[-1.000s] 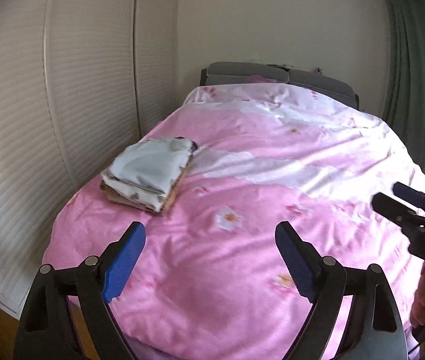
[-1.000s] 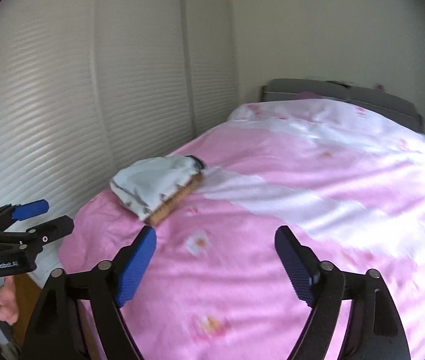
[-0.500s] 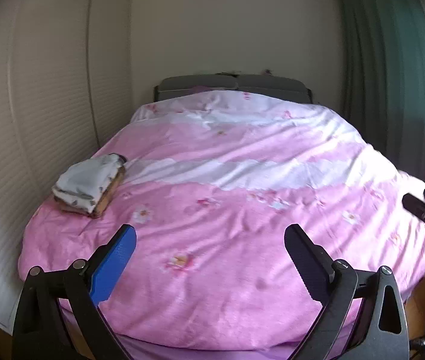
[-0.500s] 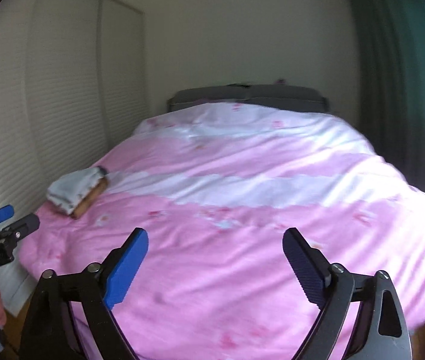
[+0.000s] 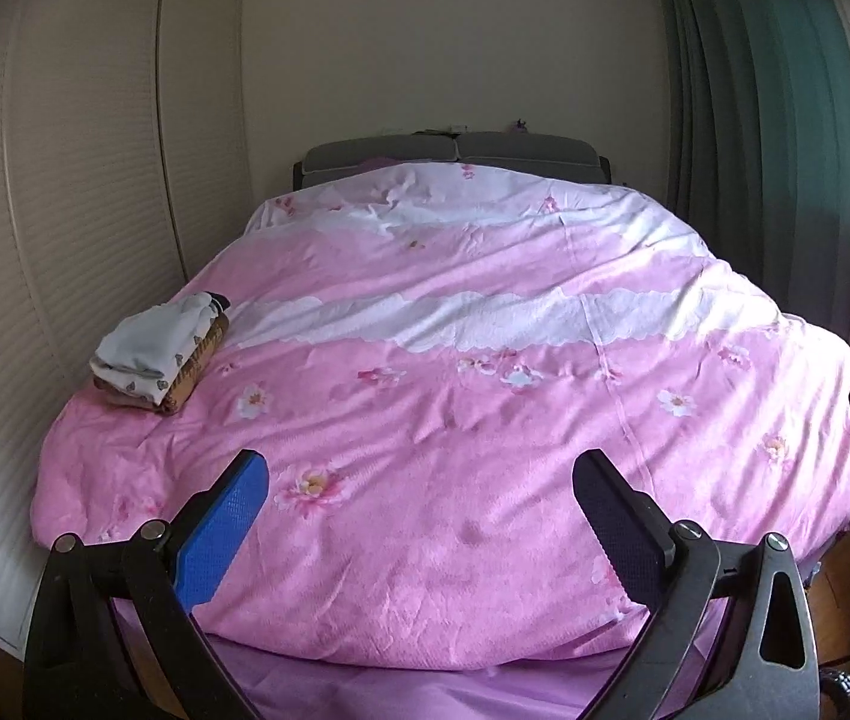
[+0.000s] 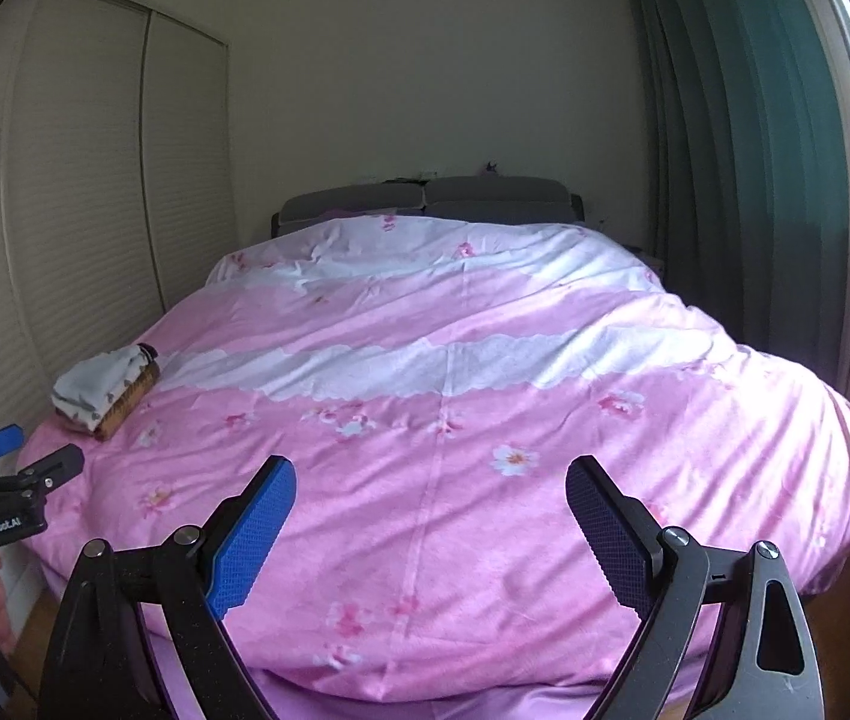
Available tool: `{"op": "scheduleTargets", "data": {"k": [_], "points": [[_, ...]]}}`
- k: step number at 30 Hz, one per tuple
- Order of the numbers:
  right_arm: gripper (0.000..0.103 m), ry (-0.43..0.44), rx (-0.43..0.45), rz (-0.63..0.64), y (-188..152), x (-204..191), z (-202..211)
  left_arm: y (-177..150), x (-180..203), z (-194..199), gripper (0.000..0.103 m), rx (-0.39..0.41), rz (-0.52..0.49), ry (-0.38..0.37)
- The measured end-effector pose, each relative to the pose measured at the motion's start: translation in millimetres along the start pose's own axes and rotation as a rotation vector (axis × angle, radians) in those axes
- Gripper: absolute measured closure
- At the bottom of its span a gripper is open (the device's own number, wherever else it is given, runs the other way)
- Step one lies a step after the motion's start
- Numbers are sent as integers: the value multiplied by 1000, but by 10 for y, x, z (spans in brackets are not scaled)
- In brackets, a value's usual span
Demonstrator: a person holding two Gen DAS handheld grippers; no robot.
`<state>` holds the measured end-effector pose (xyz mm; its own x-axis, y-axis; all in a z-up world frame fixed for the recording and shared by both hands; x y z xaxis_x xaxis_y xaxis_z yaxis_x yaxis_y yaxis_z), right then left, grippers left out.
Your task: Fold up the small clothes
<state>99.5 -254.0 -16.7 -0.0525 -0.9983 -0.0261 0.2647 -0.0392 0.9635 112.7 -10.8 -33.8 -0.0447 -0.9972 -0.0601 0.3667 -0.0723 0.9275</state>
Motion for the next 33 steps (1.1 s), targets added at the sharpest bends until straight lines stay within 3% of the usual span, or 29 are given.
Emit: {"op": "scheduleTargets", "data": {"k": [33], "points": [[10,1,-29,-5,-136,-45,6,-182,-44,2,0,-3,6,9]]}}
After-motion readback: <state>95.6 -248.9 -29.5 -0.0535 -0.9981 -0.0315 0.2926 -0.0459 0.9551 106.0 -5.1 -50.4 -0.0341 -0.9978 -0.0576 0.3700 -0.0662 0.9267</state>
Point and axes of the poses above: each gripper's, at about its wrist camera, not at the fingertips, and z roughly against the way its jaws point, x to its right, y to its top, the point moved 10 cm from there along -z, roughly the way its jaws point, and after that the axes turned 10 degrees about x, right-handed, at the moved point
